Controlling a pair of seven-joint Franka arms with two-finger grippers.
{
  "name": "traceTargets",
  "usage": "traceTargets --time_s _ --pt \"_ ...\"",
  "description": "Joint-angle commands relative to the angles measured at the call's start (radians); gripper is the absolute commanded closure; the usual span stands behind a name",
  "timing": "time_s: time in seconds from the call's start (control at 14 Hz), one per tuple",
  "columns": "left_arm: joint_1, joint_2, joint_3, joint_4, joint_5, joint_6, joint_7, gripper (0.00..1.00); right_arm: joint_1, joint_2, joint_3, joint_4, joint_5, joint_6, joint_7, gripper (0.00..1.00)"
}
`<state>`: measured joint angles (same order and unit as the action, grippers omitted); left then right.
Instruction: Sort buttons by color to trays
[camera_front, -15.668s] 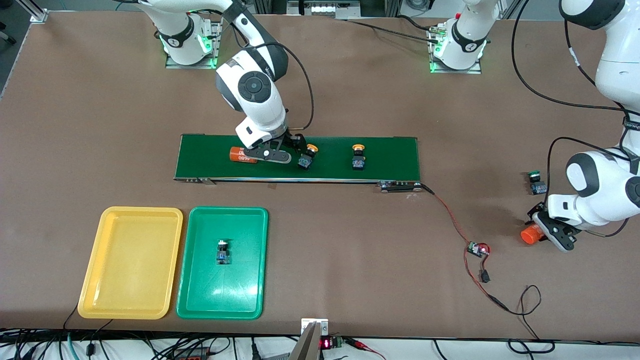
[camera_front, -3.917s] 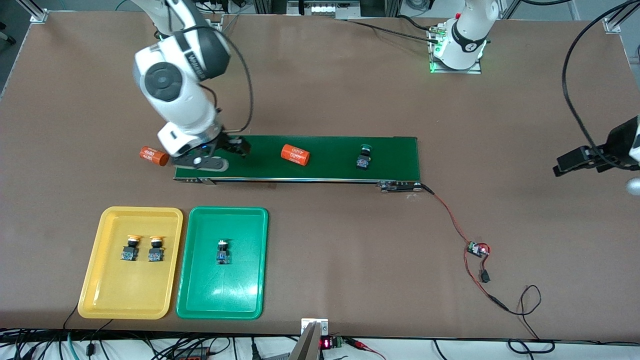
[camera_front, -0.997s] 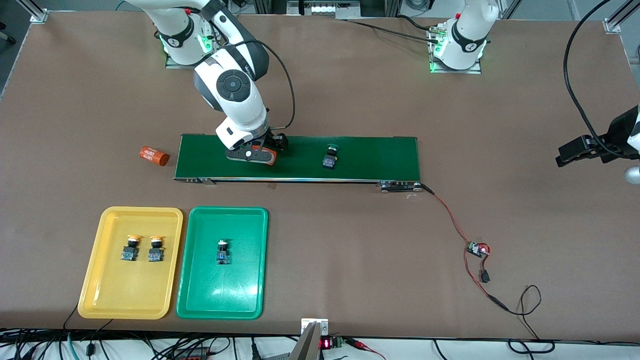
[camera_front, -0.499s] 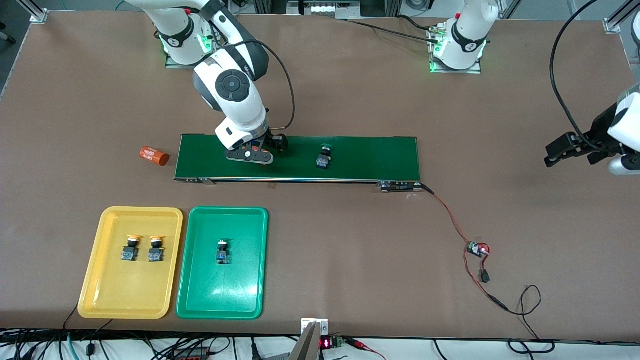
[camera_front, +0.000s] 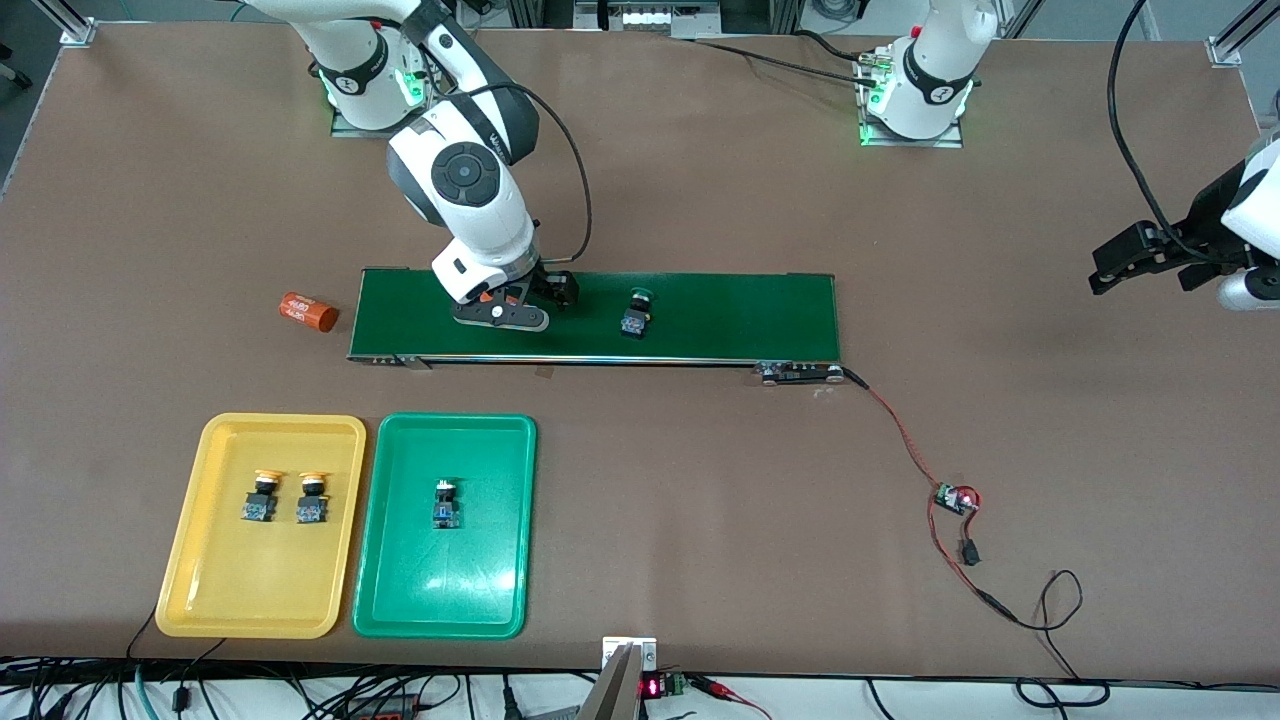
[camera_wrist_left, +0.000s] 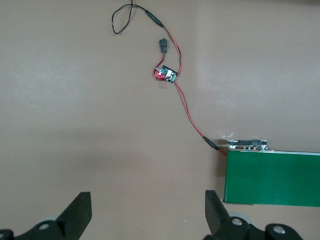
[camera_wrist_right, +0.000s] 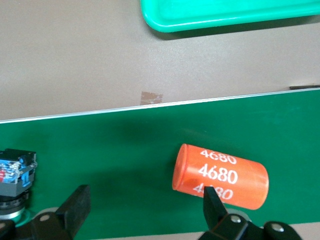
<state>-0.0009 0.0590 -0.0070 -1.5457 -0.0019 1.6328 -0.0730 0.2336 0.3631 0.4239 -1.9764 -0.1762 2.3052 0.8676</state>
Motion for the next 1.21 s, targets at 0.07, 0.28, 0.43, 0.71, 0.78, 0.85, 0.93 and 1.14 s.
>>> traceTargets --time_s 0.07,0.28,0.43,0.71,0.78,0.85,0.93,1.14 --pt "0.002 0.007 0.001 0.013 -0.027 -0.001 0.012 0.0 0.007 0.016 0.001 0.021 -0.014 -0.003 0.024 0.0" --pt "0.013 0.008 0.001 0.012 -0.027 -0.021 0.015 0.0 0.022 0.056 0.001 0.062 -0.017 -0.001 0.025 0.0" --pt "0.012 0.01 0.001 0.01 -0.027 -0.021 0.013 0.0 0.026 0.076 0.001 0.083 -0.016 -0.001 0.025 0.0" --pt "0.013 0.012 0.001 0.01 -0.027 -0.021 0.013 0.0 0.03 0.083 0.001 0.091 -0.023 -0.001 0.04 0.0" --pt "0.016 0.015 0.001 0.01 -0.027 -0.021 0.013 0.0 0.041 0.083 0.001 0.091 -0.025 -0.001 0.054 0.0" --pt "0.016 0.019 0.001 0.01 -0.027 -0.021 0.013 0.0 0.052 0.088 0.001 0.091 -0.025 -0.001 0.057 0.0" --pt "0.016 0.019 0.001 0.01 -0.027 -0.021 0.013 0.0 0.053 0.089 0.001 0.091 -0.026 -0.001 0.057 0.0" --pt "0.018 0.021 0.002 0.01 -0.027 -0.021 0.013 0.0 0.055 0.094 0.0 0.091 -0.028 -0.001 0.057 0.0"
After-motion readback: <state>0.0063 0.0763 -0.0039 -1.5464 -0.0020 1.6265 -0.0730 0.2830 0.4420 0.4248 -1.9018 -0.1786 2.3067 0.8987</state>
